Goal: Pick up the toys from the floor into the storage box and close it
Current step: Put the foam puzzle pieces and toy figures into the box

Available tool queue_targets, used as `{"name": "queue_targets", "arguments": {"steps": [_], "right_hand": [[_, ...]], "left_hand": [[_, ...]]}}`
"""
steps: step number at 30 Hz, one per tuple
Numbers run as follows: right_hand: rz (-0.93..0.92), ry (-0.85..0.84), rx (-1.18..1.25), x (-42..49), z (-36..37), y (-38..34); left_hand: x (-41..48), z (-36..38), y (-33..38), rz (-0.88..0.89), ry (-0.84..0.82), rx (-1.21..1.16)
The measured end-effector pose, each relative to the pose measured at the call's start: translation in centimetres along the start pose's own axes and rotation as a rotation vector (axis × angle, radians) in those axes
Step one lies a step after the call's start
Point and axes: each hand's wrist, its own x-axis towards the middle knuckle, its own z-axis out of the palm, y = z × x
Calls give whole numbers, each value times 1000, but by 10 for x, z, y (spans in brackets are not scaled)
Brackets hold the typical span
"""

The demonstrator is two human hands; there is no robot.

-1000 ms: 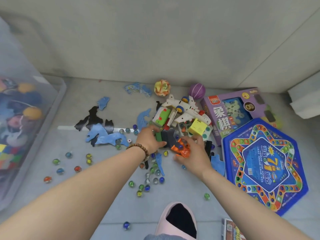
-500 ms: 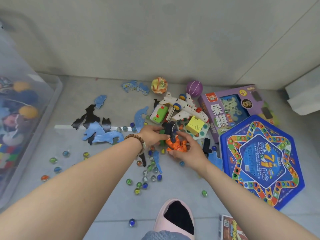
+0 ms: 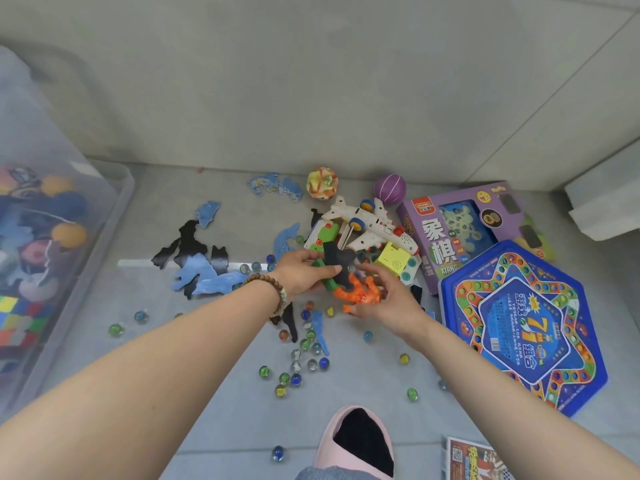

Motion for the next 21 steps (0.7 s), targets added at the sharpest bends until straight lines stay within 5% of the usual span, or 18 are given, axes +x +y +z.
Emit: {"name": "queue_targets", "arguments": {"steps": [5, 12, 21], "right_hand": [[-16, 214, 27, 3, 1, -10], [-149, 214, 85, -22, 10, -105], [-328, -93, 153, -62, 108, -283]], "left_hand": [[-24, -23, 25, 59, 60, -47], [-94, -92, 75, 184, 94, 54], [-227, -283, 90, 285, 423, -30]]}}
